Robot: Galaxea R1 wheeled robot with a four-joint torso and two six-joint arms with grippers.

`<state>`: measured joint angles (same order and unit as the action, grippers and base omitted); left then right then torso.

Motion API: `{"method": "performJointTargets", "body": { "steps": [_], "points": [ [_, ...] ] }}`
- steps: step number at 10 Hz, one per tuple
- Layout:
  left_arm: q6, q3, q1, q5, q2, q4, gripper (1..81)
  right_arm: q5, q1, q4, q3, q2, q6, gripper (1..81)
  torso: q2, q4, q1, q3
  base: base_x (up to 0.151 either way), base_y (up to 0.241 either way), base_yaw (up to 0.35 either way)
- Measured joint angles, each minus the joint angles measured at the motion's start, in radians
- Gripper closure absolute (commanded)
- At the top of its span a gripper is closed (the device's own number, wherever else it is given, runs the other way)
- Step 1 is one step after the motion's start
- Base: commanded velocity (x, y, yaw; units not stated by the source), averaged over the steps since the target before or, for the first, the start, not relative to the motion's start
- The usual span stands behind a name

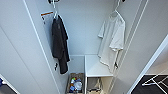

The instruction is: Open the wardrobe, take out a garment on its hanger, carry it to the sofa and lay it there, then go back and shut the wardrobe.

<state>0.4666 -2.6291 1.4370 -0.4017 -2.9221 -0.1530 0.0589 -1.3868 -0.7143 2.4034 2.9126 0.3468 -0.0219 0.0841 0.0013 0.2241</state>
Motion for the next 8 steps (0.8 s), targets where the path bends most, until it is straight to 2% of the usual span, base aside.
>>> {"method": "performJointTargets", "body": {
  "steps": [2, 4, 5, 6, 8],
  "points": [
    [-0.008, -0.017, 0.003, 0.052, -0.027, -0.062, 1.0, 0.136, 0.075, -0.241, -0.015, 0.015, -0.028, 1.0, 0.000, 0.000, 0.000, 0.000, 0.000, 0.000, 0.000],
    [-0.020, -0.056, 0.001, 0.071, -0.065, -0.073, 1.0, 0.280, 0.204, -0.413, -0.058, 0.054, -0.054, 1.0, 0.000, 0.000, 0.000, 0.000, 0.000, 0.000, 0.000],
    [-0.021, -0.070, 0.002, 0.073, -0.078, -0.076, 1.0, 0.376, 0.253, -0.480, -0.073, 0.086, -0.082, 1.0, 0.000, 0.000, 0.000, 0.000, 0.000, 0.000, 0.000],
    [-0.021, -0.075, 0.003, 0.074, -0.084, -0.076, 1.0, 0.444, 0.283, -0.511, -0.087, 0.113, -0.117, 1.0, 0.000, 0.000, 0.001, 0.000, 0.000, 0.000, 0.000],
    [-0.021, -0.076, 0.005, 0.077, -0.084, -0.077, 1.0, 0.519, 0.331, -0.559, -0.113, 0.166, -0.169, 1.0, 0.000, 0.000, 0.001, 0.000, 0.000, 0.000, 0.000]
  ]
}}
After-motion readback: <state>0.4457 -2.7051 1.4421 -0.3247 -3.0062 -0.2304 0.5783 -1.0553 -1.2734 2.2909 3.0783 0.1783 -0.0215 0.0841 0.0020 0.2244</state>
